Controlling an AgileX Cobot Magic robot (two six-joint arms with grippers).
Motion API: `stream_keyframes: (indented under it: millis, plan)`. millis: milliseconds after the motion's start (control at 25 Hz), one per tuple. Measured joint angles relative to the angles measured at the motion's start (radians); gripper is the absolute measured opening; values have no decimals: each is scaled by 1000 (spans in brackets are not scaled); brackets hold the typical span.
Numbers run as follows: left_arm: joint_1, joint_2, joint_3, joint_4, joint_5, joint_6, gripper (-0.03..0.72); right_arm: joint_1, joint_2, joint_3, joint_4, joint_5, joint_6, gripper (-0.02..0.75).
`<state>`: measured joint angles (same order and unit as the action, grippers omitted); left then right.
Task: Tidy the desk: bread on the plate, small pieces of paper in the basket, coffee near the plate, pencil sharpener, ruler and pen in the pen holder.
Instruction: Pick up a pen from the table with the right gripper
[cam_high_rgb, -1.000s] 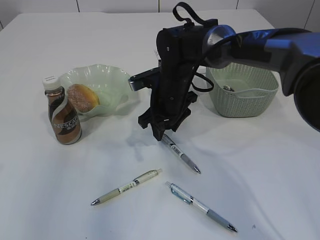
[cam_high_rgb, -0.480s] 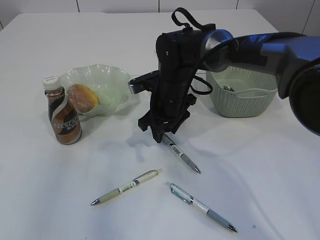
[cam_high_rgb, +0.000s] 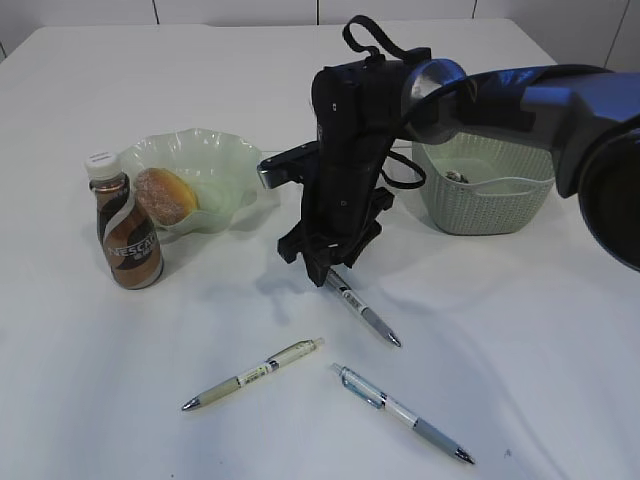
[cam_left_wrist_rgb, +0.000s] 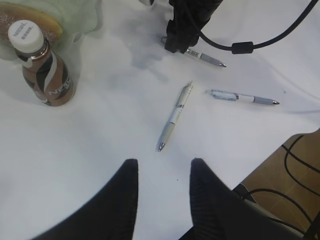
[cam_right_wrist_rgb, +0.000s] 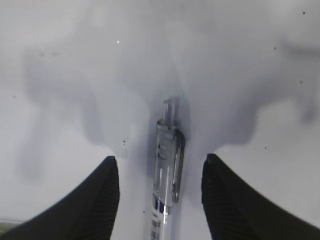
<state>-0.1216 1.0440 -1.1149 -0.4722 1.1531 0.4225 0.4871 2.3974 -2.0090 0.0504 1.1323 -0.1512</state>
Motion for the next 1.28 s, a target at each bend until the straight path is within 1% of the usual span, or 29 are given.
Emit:
stream_keyframes:
  millis: [280,960,1040,1200,1280]
  plan:
    - [0,0,0,0,0,0,243,0,0,0,-2,63,0,424]
    - [0,0,0,0,0,0,243,0,28,-2,-2,61,0,424]
    - [0,0,0,0,0,0,243,0,28,-2,-2,60,0,409]
    - [0,0,0,0,0,0,243,0,38,-6,-2,60,0,353]
    - [0,0,0,0,0,0,243,0,40,-8,-4,60,0,347]
